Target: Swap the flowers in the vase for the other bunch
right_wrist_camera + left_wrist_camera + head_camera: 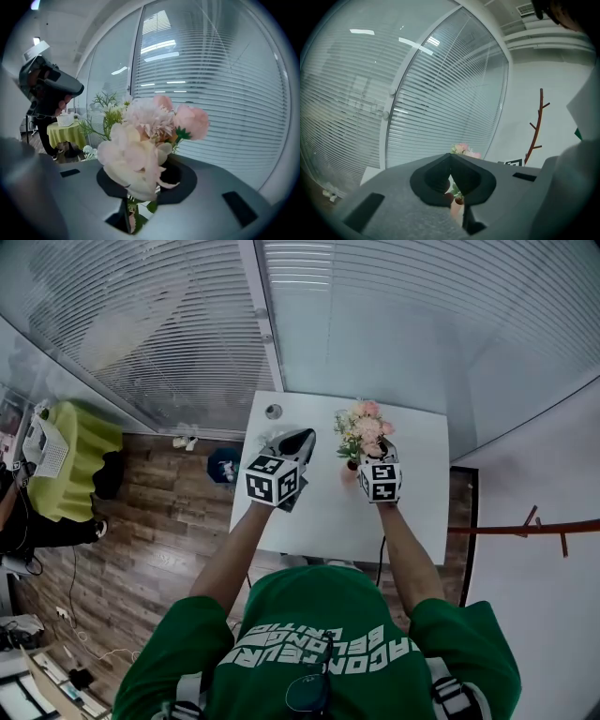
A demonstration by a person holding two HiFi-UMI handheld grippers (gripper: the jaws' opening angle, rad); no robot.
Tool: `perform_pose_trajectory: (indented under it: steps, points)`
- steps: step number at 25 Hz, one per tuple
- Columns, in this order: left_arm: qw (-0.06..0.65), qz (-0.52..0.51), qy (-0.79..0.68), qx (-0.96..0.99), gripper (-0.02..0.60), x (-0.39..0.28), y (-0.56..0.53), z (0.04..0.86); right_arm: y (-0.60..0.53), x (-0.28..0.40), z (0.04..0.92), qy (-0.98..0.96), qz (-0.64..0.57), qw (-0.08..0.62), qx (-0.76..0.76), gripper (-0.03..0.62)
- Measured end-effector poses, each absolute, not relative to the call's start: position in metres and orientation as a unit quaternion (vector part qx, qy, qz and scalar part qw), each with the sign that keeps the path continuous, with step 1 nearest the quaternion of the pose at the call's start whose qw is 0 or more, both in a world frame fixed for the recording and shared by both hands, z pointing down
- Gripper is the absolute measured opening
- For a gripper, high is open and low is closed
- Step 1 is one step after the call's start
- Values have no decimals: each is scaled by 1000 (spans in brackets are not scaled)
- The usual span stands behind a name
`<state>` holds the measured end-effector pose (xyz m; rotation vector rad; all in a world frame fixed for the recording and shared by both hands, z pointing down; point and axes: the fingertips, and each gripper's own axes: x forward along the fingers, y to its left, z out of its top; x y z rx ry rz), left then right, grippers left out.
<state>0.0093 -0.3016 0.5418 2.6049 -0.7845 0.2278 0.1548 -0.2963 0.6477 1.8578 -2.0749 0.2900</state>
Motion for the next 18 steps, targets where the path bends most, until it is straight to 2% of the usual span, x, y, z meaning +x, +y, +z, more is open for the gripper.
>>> perform_pose_trajectory:
  steps: [10, 14, 18]
  points:
    - [206, 79, -273, 936, 2, 16, -306, 539, -292, 146, 664, -733, 127, 191, 641, 102]
    - [205, 76, -266, 939, 2, 19, -305, 537, -289, 144, 669, -732, 167, 193, 632, 180]
    - [206, 71, -257, 941, 2, 20, -308, 535, -287, 143, 671, -728, 188, 197, 629, 226]
